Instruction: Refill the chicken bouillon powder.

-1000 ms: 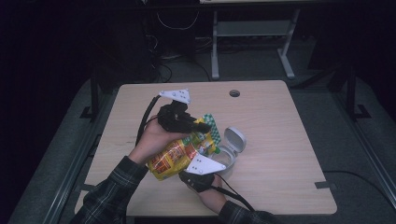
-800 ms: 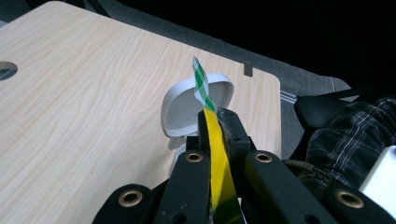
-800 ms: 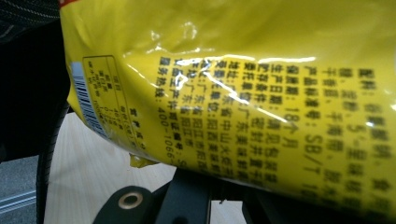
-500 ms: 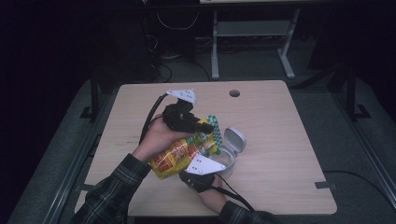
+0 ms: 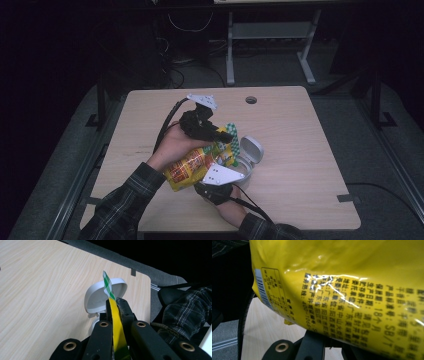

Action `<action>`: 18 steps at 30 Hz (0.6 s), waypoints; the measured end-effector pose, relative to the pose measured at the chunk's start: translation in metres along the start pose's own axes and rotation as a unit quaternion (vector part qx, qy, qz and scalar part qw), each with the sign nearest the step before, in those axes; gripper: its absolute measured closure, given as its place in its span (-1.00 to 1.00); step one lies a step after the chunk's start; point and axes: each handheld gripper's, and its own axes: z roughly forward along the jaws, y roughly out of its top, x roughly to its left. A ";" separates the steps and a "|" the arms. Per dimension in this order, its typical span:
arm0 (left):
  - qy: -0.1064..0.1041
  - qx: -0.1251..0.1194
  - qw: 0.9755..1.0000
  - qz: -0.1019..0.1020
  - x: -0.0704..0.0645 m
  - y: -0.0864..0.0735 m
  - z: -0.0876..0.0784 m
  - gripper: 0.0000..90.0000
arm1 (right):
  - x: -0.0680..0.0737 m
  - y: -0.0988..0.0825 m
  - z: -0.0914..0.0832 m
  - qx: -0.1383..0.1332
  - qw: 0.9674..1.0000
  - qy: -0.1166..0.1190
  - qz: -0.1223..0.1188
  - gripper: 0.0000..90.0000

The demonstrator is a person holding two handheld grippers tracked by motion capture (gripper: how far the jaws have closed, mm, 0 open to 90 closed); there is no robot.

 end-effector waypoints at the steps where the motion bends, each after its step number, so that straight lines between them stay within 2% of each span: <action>1: -0.001 0.001 1.000 -0.001 -0.001 0.001 0.001 0.99 | 0.000 0.000 -0.001 -0.001 1.000 0.000 0.001 1.00; 8: 0.003 0.020 1.000 -0.008 -0.001 0.006 0.002 0.99 | 0.001 0.001 -0.002 -0.011 1.000 0.005 0.008 1.00; 18: 0.002 0.034 0.999 -0.012 -0.001 0.010 0.006 0.99 | 0.002 0.003 -0.003 -0.021 1.000 0.005 0.006 1.00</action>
